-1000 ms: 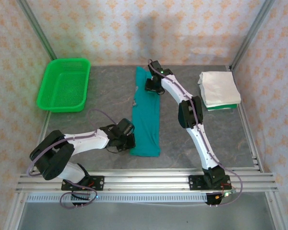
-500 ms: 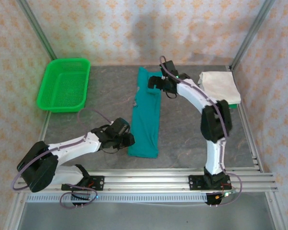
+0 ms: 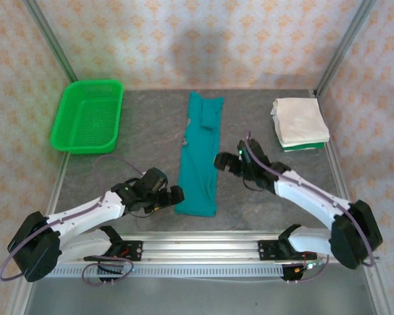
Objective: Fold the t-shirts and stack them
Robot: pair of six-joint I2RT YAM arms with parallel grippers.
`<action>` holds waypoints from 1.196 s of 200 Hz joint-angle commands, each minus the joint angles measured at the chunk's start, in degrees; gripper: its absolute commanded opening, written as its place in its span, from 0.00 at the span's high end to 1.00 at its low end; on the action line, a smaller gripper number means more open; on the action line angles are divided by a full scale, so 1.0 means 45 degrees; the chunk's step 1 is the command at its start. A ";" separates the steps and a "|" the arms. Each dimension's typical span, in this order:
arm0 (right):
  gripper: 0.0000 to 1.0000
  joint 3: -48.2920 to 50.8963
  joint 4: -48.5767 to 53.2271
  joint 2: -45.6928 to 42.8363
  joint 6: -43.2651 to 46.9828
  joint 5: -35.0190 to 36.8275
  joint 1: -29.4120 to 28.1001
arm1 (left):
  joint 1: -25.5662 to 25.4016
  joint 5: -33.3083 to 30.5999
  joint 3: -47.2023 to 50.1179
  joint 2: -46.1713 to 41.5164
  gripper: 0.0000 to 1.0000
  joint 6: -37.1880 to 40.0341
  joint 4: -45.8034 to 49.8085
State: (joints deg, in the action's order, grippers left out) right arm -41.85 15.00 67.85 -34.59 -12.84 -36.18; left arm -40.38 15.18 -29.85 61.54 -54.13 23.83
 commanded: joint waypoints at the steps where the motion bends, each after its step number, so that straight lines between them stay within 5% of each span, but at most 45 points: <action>1: 0.00 0.1185 0.0252 -0.1254 -0.2891 0.0488 -0.1430 | -0.0122 0.0174 0.0476 -0.0501 0.00 0.0073 0.0151; 48: 0.19 0.2854 -0.0259 -0.1877 -0.6610 0.1513 -0.4900 | -0.0148 0.0793 0.1496 -0.1186 0.02 -0.0236 -0.1351; 76: 0.31 0.3247 -0.1249 -0.0836 -0.7446 0.1437 -0.5841 | -0.0167 0.0712 0.1815 -0.1572 0.06 -0.0220 -0.1467; 134: 0.61 0.2800 -0.2714 0.1300 -0.7392 0.1131 -0.5962 | -0.0265 0.0324 0.2276 -0.2448 0.07 -0.0276 -0.1225; 180: 0.65 0.2853 -0.3025 0.1867 -0.7653 0.1006 -0.5943 | -0.0274 0.0372 0.2277 -0.2378 0.08 -0.0152 -0.1270; 219: 0.95 0.2794 -0.2779 0.1766 -0.7656 0.1086 -0.5895 | -0.0284 0.0402 0.2232 -0.2125 0.03 -0.0219 -0.1547; 239: 1.00 0.2746 -0.2539 0.1617 -0.7606 0.1110 -0.5889 | -0.0303 0.0599 0.2228 -0.1934 0.00 -0.0390 -0.1974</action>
State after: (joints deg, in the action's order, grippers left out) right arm -27.99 2.55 75.92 -68.82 -8.99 -62.70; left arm -41.28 17.78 -20.08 51.96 -55.05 17.91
